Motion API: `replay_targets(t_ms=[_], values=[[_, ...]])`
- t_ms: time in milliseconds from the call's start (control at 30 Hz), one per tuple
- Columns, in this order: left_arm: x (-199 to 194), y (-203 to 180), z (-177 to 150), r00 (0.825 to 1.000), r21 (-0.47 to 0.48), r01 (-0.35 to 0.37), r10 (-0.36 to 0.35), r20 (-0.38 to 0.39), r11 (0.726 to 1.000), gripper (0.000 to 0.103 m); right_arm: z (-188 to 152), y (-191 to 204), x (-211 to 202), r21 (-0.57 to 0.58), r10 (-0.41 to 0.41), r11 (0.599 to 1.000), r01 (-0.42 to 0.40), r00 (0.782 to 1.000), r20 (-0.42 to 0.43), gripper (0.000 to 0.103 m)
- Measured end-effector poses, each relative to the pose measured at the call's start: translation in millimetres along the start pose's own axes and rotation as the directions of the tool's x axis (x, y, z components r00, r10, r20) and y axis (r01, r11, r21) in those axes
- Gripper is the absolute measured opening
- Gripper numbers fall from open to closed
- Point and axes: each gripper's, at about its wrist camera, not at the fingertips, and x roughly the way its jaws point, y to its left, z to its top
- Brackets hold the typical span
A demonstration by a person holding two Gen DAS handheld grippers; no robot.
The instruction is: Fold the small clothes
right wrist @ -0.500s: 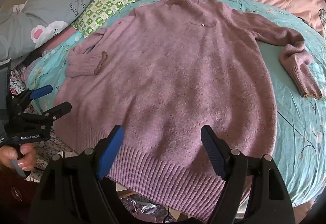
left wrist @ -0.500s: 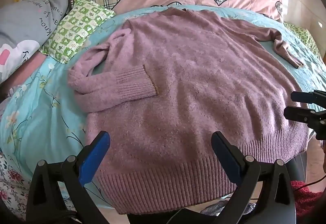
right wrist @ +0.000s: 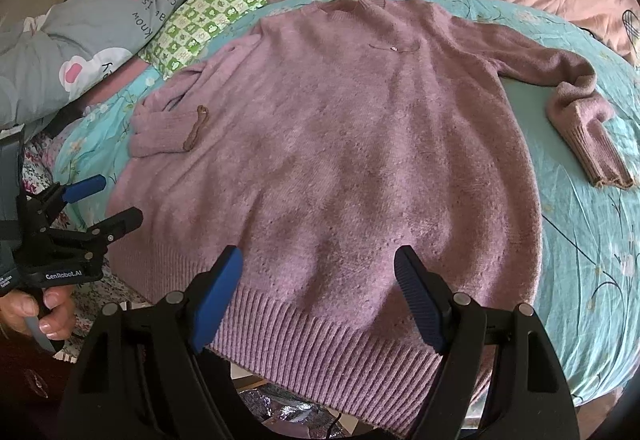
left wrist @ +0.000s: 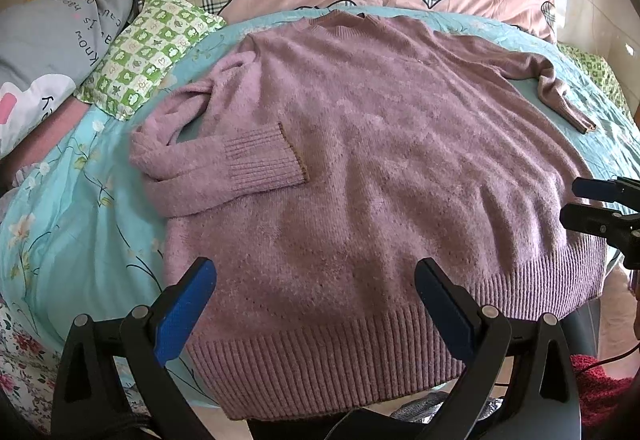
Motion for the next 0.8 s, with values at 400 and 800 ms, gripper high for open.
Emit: replay_targets(t_ms=[400, 800], values=[[4, 1, 4, 1.000, -0.012, 0.015, -0.015, -0.027, 1.000, 0.100, -2, -2, 3, 0.016, 0.007, 1.000, -0.007, 1.000, -0.005, 0.079], [12, 2, 14, 1.000, 0.002, 0.013, -0.013, -0.020, 1.000, 0.100, -1, -17, -4, 0.073, 0.034, 0.997, -0.038, 0.998, 0.057, 0.079]])
